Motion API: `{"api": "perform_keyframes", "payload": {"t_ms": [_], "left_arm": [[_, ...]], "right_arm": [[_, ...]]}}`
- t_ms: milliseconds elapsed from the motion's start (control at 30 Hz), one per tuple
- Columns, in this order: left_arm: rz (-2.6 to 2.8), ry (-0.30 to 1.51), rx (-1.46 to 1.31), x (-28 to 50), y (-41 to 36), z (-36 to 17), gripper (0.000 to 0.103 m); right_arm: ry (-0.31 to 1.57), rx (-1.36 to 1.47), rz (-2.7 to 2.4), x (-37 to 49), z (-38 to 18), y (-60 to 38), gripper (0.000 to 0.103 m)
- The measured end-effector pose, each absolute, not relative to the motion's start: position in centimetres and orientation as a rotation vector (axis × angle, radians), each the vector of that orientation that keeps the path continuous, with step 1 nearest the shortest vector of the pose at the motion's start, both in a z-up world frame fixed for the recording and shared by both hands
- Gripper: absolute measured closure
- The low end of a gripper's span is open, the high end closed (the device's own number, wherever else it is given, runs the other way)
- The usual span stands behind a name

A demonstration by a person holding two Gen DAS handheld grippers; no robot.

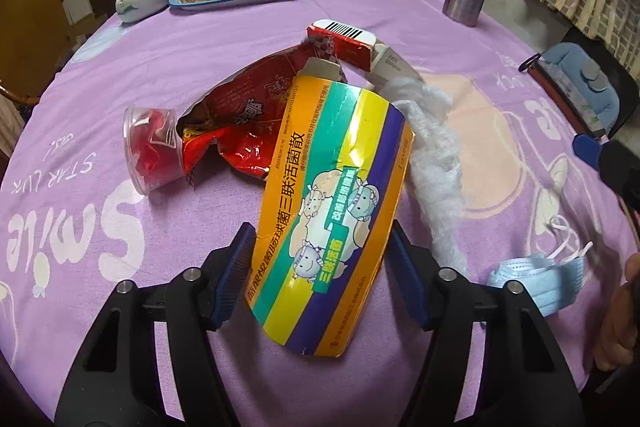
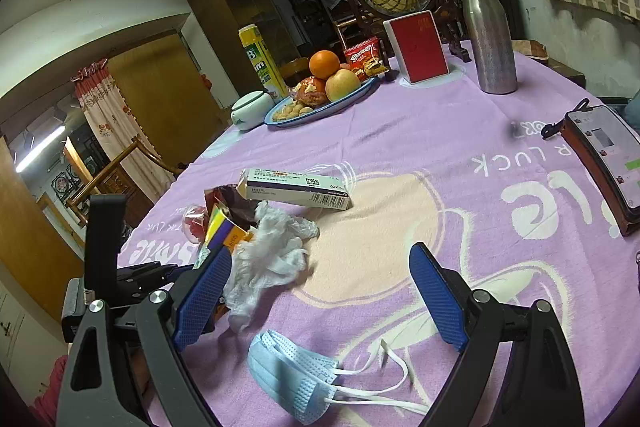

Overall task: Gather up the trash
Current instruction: 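Grasp the white crumpled tissue with the right tool while the left tool holds the box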

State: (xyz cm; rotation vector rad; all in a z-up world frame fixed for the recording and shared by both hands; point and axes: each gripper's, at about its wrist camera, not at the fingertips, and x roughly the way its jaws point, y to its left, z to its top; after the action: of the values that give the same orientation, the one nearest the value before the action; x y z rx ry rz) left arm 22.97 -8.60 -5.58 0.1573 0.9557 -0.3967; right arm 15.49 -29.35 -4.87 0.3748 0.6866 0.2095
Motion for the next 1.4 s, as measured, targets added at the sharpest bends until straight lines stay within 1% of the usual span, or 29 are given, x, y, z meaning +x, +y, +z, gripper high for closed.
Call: {"api": "perform_keyframes", "payload": {"t_ms": [200,467,567,833,967,1100,1233,1300,1333,1367,1400], "left_arm": [[-0.386,0.903,0.117,21.8,-6.7,-4.5,0.042],[-0.262,0.849,0.009,19.0,1.5,-2.4,0.042],[-0.212,0.847,-0.019,19.0,4.2,-2.3,0.042],[-0.165,0.889,-0.110,22.1,8.2,-3.2,0.042],[-0.147,0.930,-0.144,23.9,10.0,-4.0,0.042],[-0.140,0.969,-0.173,25.7,11.5,-4.9,0.042],[-0.140,0.960,-0.177,27.2,12.5,-4.8,0.041],[-0.151,0.961,-0.203,28.0,13.1,-4.9,0.041],[-0.166,0.959,-0.216,28.3,13.3,-4.9,0.041],[-0.176,0.954,-0.231,28.6,13.5,-4.9,0.041],[-0.180,0.953,-0.237,28.9,13.6,-5.0,0.041]], "right_arm": [[0.700,0.389,0.215,15.6,-5.1,-29.2,0.014],[0.718,0.392,0.203,15.3,-5.2,-28.8,0.014],[0.766,0.350,0.185,16.3,-5.2,-28.4,0.014],[0.914,0.228,0.232,20.4,-5.4,-24.5,0.014],[0.941,0.147,0.218,22.4,-5.0,-23.2,0.014],[1.002,0.147,0.260,23.8,-5.9,-22.1,0.014],[1.027,0.117,0.304,24.9,-6.8,-20.3,0.014],[1.014,0.091,0.328,25.0,-6.9,-19.8,0.024],[1.011,0.082,0.337,25.1,-6.9,-19.7,0.039],[1.002,0.078,0.359,25.1,-6.8,-19.8,0.051],[0.995,0.081,0.369,25.2,-6.7,-19.9,0.056]]}}
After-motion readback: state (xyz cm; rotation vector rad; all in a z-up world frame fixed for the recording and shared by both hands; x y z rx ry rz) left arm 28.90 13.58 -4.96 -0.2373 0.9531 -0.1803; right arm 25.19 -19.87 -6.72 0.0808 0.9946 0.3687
